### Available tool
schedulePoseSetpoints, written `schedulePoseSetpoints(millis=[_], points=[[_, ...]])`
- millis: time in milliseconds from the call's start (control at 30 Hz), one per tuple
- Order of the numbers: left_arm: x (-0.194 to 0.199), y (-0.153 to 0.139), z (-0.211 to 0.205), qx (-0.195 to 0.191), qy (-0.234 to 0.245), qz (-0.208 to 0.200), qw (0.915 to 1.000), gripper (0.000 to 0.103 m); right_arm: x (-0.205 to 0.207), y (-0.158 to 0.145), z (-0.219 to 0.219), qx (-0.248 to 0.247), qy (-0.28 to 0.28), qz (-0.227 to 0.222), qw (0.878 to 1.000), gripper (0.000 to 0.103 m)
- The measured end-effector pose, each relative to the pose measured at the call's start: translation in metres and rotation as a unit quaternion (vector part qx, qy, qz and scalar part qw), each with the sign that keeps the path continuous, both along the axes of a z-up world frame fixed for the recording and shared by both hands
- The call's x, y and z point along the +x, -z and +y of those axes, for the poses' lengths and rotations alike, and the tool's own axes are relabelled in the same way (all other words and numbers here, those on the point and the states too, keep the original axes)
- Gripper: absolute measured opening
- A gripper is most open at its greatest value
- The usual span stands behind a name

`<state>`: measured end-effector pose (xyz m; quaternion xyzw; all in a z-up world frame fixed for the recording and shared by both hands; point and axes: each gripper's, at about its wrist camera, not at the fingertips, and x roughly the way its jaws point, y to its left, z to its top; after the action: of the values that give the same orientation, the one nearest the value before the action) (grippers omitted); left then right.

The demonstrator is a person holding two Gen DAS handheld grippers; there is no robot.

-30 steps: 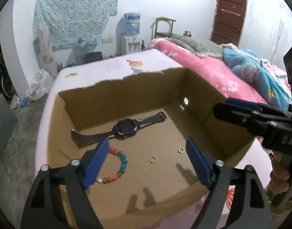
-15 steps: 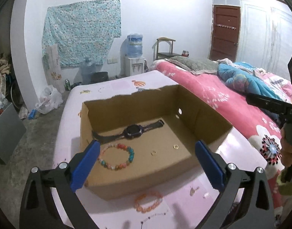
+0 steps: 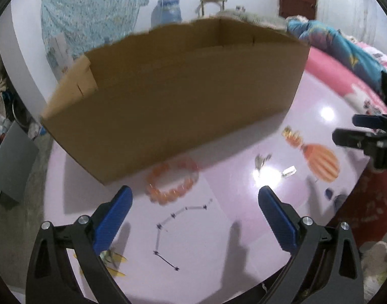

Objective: Organize jewelry
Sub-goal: 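Move both grippers back out of the box over the table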

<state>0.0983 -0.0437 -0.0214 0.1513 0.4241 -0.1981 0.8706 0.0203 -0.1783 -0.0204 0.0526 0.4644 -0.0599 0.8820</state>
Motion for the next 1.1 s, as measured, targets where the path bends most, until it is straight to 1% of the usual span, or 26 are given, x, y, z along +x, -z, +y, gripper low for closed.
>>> schedulePoseSetpoints(millis=[33,167,267,400,467,500,633,700,933,1100], points=[[0.001,0.004,-0.001,0.003,-0.003,0.004,1.0,0.098,0.002,0.007,0.003,-0.015,0.001,0.01,1.0,0.094],[0.004,0.021,-0.005,0.03,-0.022,0.024,0.999,0.098,0.003,0.02,0.01,-0.071,-0.001,0.023,0.997,0.094],[0.005,0.023,-0.002,0.015,-0.027,0.031,0.9991,0.098,0.005,0.028,0.01,-0.087,-0.003,0.032,0.996,0.094],[0.009,0.026,0.003,-0.003,-0.031,0.043,0.9986,0.098,0.003,0.03,0.006,-0.08,-0.001,0.029,0.996,0.095],[0.01,0.029,0.009,-0.023,-0.042,0.052,0.9975,0.098,0.003,0.031,0.004,-0.079,-0.002,0.03,0.996,0.095],[0.01,0.03,0.009,-0.02,-0.041,0.047,0.9979,0.098,0.003,0.03,0.005,-0.078,-0.002,0.03,0.997,0.095],[0.009,0.031,0.007,-0.02,-0.038,0.05,0.9979,0.098,0.006,0.031,0.001,-0.061,0.0,0.037,0.997,0.095],[0.008,0.033,0.018,-0.02,-0.037,0.049,0.9979,0.098,0.007,0.031,-0.002,-0.052,0.003,0.04,0.998,0.095],[0.011,0.032,0.016,-0.019,-0.036,0.051,0.9979,0.098,0.002,0.032,0.002,-0.05,0.003,0.029,0.998,0.095],[0.012,0.026,0.015,-0.018,-0.035,0.053,0.9978,0.098,0.0,0.031,0.001,-0.048,-0.011,0.028,0.998,0.095]])
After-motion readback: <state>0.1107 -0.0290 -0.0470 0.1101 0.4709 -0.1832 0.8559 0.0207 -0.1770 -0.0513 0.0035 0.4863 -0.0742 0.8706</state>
